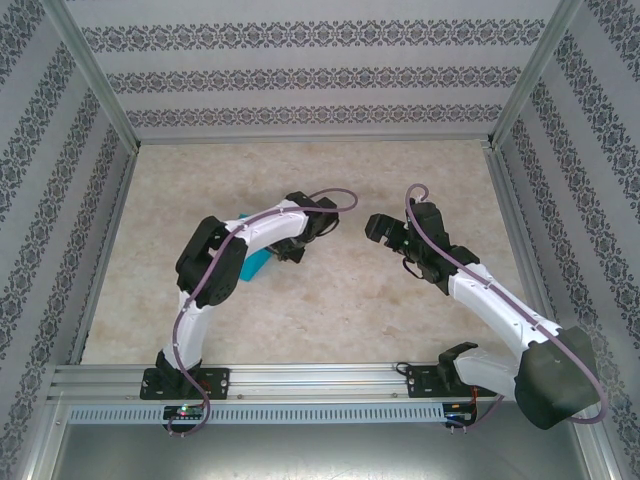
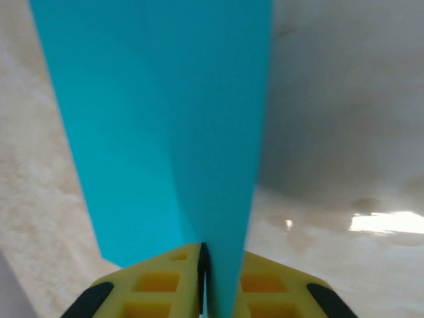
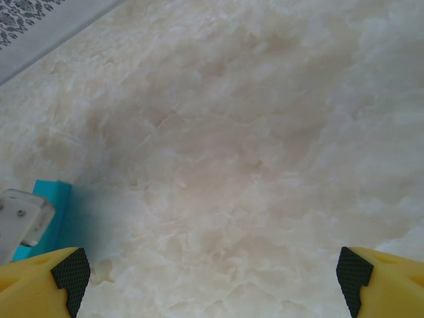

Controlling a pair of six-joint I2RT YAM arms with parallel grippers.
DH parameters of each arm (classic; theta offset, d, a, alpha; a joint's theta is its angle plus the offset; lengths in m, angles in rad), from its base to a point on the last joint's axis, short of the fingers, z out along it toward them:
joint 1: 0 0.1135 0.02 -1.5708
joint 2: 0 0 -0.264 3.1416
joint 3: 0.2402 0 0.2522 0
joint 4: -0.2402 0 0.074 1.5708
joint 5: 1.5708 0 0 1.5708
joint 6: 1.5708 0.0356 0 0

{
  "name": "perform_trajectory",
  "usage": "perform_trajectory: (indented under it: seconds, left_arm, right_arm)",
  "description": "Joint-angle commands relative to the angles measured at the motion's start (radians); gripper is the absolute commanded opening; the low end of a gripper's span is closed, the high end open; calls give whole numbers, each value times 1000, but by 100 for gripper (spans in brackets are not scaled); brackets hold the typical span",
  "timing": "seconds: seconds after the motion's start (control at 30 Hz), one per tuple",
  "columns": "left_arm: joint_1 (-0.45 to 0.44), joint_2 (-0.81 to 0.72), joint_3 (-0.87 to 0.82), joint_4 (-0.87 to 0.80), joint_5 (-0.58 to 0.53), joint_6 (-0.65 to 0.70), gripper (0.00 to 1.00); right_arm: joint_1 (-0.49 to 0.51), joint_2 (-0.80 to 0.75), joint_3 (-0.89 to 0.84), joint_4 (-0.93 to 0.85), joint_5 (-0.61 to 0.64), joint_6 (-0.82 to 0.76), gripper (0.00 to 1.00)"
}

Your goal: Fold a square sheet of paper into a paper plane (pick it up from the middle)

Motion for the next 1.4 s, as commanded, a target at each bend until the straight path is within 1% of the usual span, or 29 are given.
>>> perform_trajectory:
  seconds: [0.0, 0.17, 0.27, 0.5, 0.57, 0.67, 0.73, 0.83, 0.93, 1.1, 1.17, 1.2, 1.3, 1.37]
  left_arm:
    - [-17, 12, 32, 39, 106, -33, 22]
    - [-11, 7, 25, 99, 235, -18, 34]
    - [11, -1, 1, 155, 369, -10, 41]
    - [101, -57, -108, 321, 686, -24, 58]
    - [119, -65, -134, 353, 748, -34, 60]
    - [147, -79, -173, 398, 809, -57, 61]
    - [159, -92, -197, 420, 840, -69, 59]
    - [175, -107, -228, 444, 861, -83, 51]
    - [186, -118, -259, 462, 860, -94, 42]
    - [196, -122, -294, 479, 855, -107, 28]
    - [199, -125, -300, 483, 854, -112, 24]
    - [200, -127, -302, 485, 853, -114, 19]
    - [202, -129, -303, 486, 854, -120, 7]
    - [203, -129, -303, 487, 853, -123, 4]
  right_arm:
    - [-14, 0, -7, -23, 27, -14, 98]
    - [-16, 21, -3, -24, 17, -2, 97]
    - [-16, 33, 2, -23, 9, 3, 97]
    - [-16, 58, 18, -22, -19, 13, 97]
    - [-16, 68, 22, -17, -31, 20, 97]
    - [-13, 92, 25, 4, -65, 48, 94]
    - [-4, 120, 28, 36, -104, 75, 89]
    - [41, 196, 58, 69, -153, 108, 73]
    - [107, 302, 116, 97, -186, 131, 55]
    - [204, 487, 217, 164, -263, 186, 24]
    - [225, 544, 244, 182, -286, 207, 17]
    - [233, 568, 253, 194, -296, 218, 15]
    - [243, 625, 274, 233, -332, 247, 12]
    - [243, 657, 281, 255, -352, 261, 11]
